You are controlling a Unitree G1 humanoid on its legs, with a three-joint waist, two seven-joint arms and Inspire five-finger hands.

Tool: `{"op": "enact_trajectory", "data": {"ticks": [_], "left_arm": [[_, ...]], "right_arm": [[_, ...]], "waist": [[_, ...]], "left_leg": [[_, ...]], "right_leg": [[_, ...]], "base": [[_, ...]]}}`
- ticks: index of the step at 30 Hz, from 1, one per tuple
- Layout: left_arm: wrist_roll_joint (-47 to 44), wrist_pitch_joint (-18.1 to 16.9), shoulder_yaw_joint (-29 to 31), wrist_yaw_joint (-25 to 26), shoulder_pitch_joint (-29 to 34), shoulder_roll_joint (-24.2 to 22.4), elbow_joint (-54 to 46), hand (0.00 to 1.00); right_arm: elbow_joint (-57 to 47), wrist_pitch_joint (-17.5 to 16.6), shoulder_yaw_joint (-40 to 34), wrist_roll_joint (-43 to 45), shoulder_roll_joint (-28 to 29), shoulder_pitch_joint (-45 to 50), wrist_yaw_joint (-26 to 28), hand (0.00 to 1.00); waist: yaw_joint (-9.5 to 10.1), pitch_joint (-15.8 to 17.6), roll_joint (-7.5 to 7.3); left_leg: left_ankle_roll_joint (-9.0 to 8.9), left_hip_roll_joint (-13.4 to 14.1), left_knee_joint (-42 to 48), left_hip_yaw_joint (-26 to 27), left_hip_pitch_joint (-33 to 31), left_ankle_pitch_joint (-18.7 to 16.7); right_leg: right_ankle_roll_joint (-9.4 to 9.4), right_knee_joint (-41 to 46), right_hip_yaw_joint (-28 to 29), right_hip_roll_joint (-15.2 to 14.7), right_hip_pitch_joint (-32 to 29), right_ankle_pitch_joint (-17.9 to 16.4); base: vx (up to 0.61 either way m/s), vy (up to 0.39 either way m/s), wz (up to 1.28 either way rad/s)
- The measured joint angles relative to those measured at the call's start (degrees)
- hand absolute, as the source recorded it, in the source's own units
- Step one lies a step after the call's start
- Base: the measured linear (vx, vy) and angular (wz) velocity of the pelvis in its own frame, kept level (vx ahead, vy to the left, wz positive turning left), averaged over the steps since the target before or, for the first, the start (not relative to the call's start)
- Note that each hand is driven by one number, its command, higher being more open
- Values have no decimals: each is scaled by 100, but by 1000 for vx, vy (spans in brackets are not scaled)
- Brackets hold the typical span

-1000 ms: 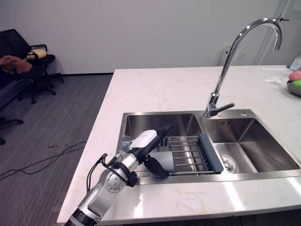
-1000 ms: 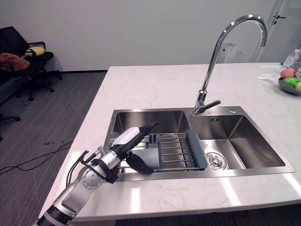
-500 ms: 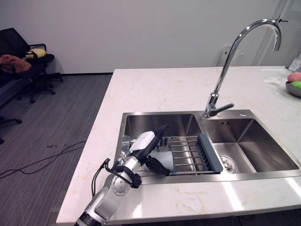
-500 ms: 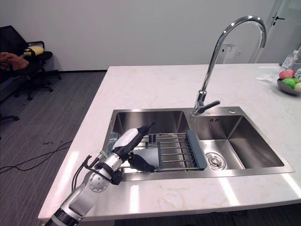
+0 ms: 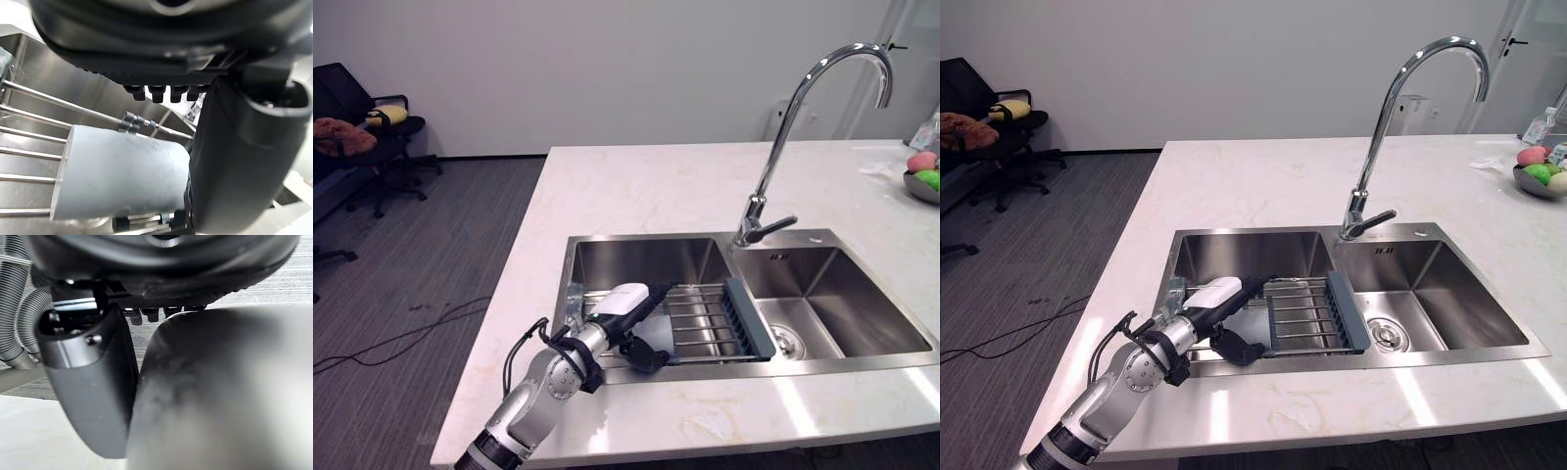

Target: Walk over to the sink, pick up the cup, carry it to the dishwasher, place the cup inside the dishwasher, then close the dishwasher door

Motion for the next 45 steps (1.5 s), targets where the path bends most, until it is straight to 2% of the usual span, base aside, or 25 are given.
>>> {"op": "enact_trajectory", "data": {"ticks": [7,13,19,29,30,35,38,43,45], "left_arm": [[108,349,-81,-338,-206,14,33,100],[93,659,-90,-375,-317,-24,144,100],[162,944,-82,-567,-592,-125,829,100],[-159,1425,67,-858,-888,-130,1200,100],[-286,1495,123,-904,-920,-131,1263,0],[-535,1613,394,-971,-960,-212,1473,0],[-521,1716,626,-936,-1145,-334,1928,0],[-652,1234,761,-430,-1085,-350,2179,0],[-1006,917,792,75,-951,-316,2161,0]], "right_arm": [[-32,13,90,-5,-17,-22,6,100],[-35,52,101,-11,-18,-53,17,100],[-52,88,101,-11,-22,-75,38,100],[-75,137,87,-113,-17,-93,148,100],[-75,141,86,-125,-17,-101,161,100],[-87,141,30,-192,-12,-106,228,100],[-117,173,-83,-290,9,-105,287,100],[-193,205,-140,-339,-30,-85,414,100],[-188,206,-142,-339,-53,-69,441,100]], "waist": [[-68,-3,9],[-142,-12,23],[-202,-13,37],[-283,-8,39],[-290,-6,41],[-297,-2,40],[-304,1,44],[-298,43,59],[-274,53,75]], "left_leg": [[0,1,0,9,0,0],[1,-1,0,13,4,1],[2,4,0,43,14,1],[-20,41,1,103,15,-14],[-21,44,1,111,19,-15],[-26,50,1,162,45,-18],[-26,52,1,184,62,-18],[-41,72,2,196,70,-28],[-41,73,2,187,71,-28]], "right_leg": [[0,0,11,4,-9,1],[-2,0,14,3,-7,4],[-6,0,42,12,-14,8],[-11,0,90,51,-41,13],[-13,0,98,54,-41,14],[-23,-1,139,64,-40,21],[-26,-1,162,69,-36,23],[-27,-1,176,91,-38,24],[-27,-1,165,91,-31,24]], "base": [[0,0,0],[0,0,0],[0,0,-1],[0,0,-2],[-7,-5,-4],[-29,-19,-5],[-42,-27,-4],[-12,-14,-1],[-9,-15,1]]}}
